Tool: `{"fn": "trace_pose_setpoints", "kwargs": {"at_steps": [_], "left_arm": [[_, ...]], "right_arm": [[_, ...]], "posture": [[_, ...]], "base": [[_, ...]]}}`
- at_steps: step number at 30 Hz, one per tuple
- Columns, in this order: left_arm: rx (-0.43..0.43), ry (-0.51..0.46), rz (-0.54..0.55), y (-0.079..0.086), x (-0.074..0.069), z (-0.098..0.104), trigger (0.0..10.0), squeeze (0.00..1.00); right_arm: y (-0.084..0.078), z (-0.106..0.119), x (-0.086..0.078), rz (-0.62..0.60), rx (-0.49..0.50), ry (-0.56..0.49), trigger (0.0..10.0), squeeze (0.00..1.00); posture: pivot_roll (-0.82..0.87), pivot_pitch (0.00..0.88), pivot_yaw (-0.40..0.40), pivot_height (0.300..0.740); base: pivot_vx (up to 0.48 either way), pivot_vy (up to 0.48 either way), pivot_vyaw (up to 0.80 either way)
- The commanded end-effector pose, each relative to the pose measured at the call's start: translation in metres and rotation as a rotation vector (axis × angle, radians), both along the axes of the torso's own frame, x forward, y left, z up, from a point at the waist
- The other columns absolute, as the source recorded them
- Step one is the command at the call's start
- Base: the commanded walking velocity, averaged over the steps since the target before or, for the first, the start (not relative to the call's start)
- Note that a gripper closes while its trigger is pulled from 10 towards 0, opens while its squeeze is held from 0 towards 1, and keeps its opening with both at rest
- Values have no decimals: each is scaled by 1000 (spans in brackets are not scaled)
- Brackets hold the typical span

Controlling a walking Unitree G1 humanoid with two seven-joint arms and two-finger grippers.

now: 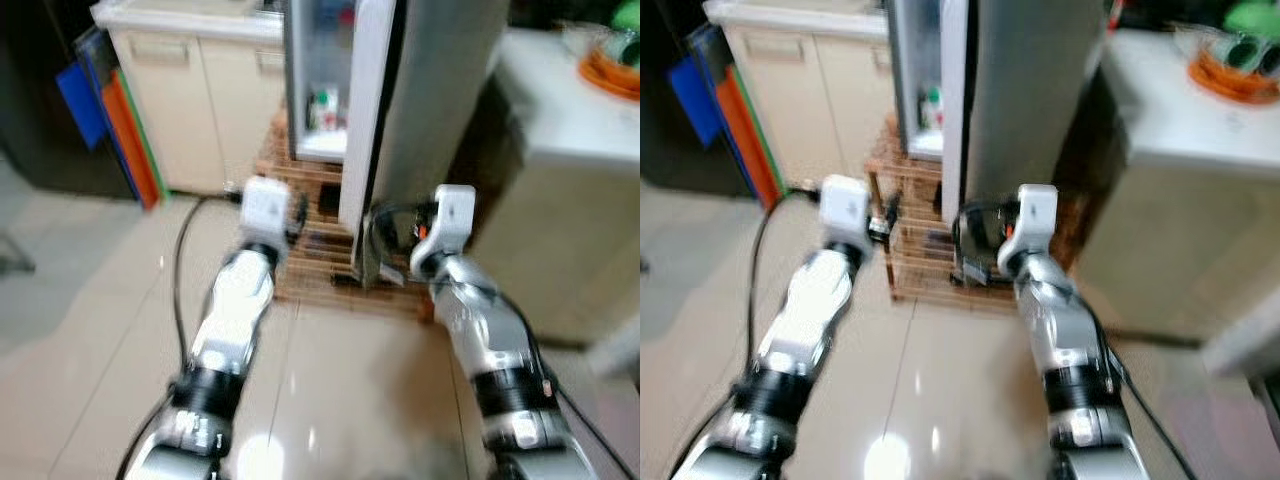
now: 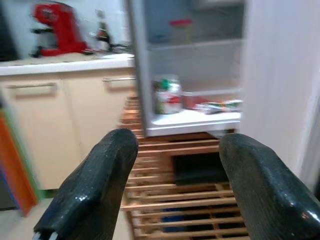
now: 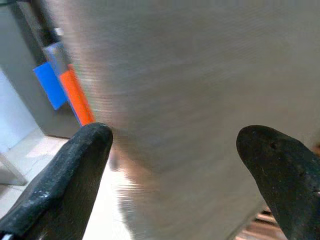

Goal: Restocking fridge

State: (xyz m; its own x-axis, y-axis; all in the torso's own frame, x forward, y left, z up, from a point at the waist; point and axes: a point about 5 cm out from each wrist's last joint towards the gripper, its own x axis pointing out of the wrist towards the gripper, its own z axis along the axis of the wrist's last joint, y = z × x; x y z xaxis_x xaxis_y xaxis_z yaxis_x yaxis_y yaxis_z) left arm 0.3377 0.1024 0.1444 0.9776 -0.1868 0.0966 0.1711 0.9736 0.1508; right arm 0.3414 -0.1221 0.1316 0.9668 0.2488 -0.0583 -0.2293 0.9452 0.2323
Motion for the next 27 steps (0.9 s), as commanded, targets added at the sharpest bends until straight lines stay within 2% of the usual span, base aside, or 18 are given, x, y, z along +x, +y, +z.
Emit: {"fn": "trace_pose_setpoints", "kwargs": {"at_steps": [1, 8, 10, 14, 15, 18, 19, 22, 26, 27], "left_arm": [[-1, 14, 29, 8, 0, -2, 10000, 0], [5, 28, 46, 11, -3, -5, 10000, 0], [5, 29, 47, 11, -5, -6, 10000, 0], [-2, 35, 48, 10, -9, -7, 10000, 0], [-8, 38, 49, 9, -11, -9, 10000, 0], [-11, 42, 47, 7, -15, -10, 10000, 0], [-11, 42, 47, 7, -15, -10, 10000, 0], [-18, 43, 55, 6, -21, -9, 10000, 0], [-29, 62, 93, 13, -31, -13, 10000, 0], [-31, 71, 96, 14, -33, -15, 10000, 0]], "right_arm": [[5, 4, 0, 9, 32, -15, 10000, 0], [-3, 2, 2, 3, 70, -5, 10000, 0], [-1, 3, 5, 8, 63, -5, 10000, 0], [12, 10, 17, 15, 50, -41, 10000, 0], [24, 19, 29, 33, 19, -66, 10000, 0], [40, 35, 42, 66, -18, -103, 10000, 0], [40, 35, 42, 66, -18, -103, 10000, 0], [55, 56, 54, 107, -90, -155, 10000, 0], [65, 65, 57, 133, -77, -168, 10000, 0], [73, 69, 58, 153, -70, -181, 10000, 0]], "posture": [[-6, 0, -17, 740], [10, 0, -25, 740], [17, 0, -28, 740], [21, 0, -33, 740], [27, 0, -38, 740], [46, 0, -54, 740], [46, 0, -54, 740], [77, 0, -81, 740], [97, 3, -98, 740], [94, 11, -99, 740]], "base": [[0, 0, 0], [0, 0, 0], [0, 0, 0], [0, 0, 0], [0, 0, 0], [0, 0, 0], [0, 0, 0], [0, 0, 0], [0, 0, 0], [0, 0, 0]]}}
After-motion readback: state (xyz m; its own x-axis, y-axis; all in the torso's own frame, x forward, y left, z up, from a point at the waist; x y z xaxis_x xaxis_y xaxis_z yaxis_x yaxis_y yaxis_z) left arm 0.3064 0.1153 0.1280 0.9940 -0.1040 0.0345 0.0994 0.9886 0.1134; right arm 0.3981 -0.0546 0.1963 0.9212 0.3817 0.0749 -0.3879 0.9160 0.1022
